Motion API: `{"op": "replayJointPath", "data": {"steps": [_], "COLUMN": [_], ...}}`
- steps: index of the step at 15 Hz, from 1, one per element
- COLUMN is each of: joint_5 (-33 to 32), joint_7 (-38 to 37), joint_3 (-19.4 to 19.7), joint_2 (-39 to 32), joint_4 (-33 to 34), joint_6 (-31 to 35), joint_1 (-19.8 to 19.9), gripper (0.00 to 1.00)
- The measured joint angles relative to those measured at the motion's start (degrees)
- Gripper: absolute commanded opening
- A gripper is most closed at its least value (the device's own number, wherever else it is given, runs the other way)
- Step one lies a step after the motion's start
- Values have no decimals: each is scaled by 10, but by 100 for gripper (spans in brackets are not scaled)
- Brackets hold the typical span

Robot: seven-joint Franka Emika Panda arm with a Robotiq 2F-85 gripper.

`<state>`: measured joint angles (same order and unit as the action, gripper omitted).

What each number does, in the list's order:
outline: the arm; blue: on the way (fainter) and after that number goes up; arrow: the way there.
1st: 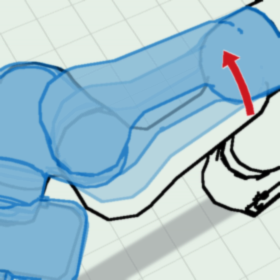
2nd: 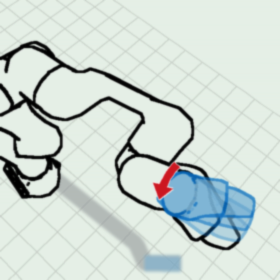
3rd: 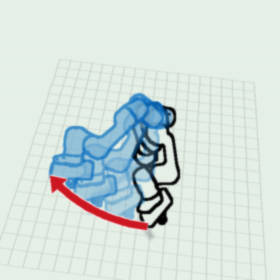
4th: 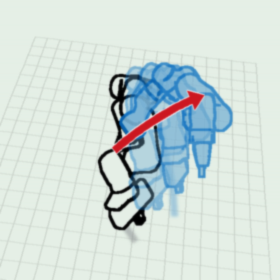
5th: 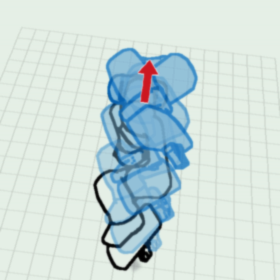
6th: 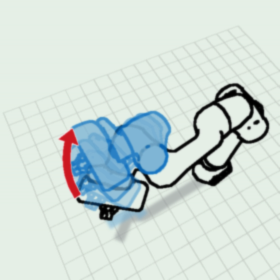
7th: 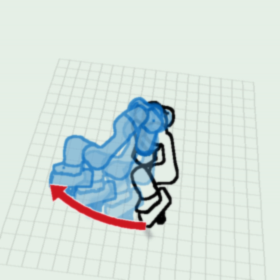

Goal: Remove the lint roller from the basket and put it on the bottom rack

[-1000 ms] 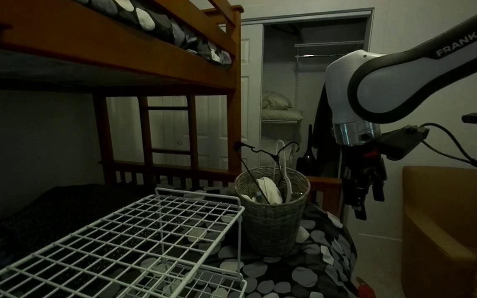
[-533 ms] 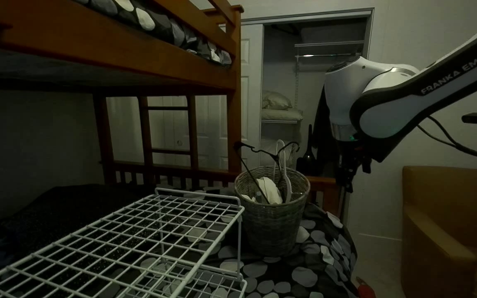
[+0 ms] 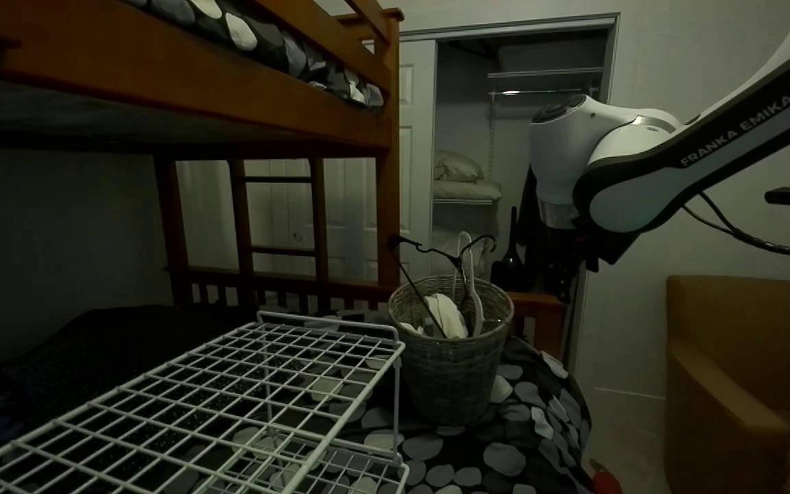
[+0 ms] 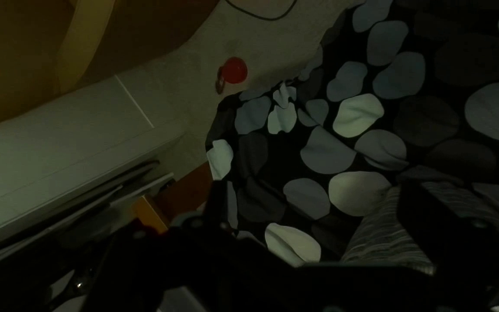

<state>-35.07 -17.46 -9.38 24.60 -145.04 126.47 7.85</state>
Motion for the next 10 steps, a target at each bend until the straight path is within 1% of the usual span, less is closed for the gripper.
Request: {"op": "replayJointPath", "data": {"steps": [5, 7, 10], "joint_5": [1, 12, 44], "joint_7": [-5, -39, -102], "joint_3": [0, -6, -34], "joint_2": [-1, -12, -37], "joint_4": [2, 21, 80], "joint_6": [0, 7, 11], "joint_1": [-2, -17, -47], "gripper": [100, 100, 100]}}
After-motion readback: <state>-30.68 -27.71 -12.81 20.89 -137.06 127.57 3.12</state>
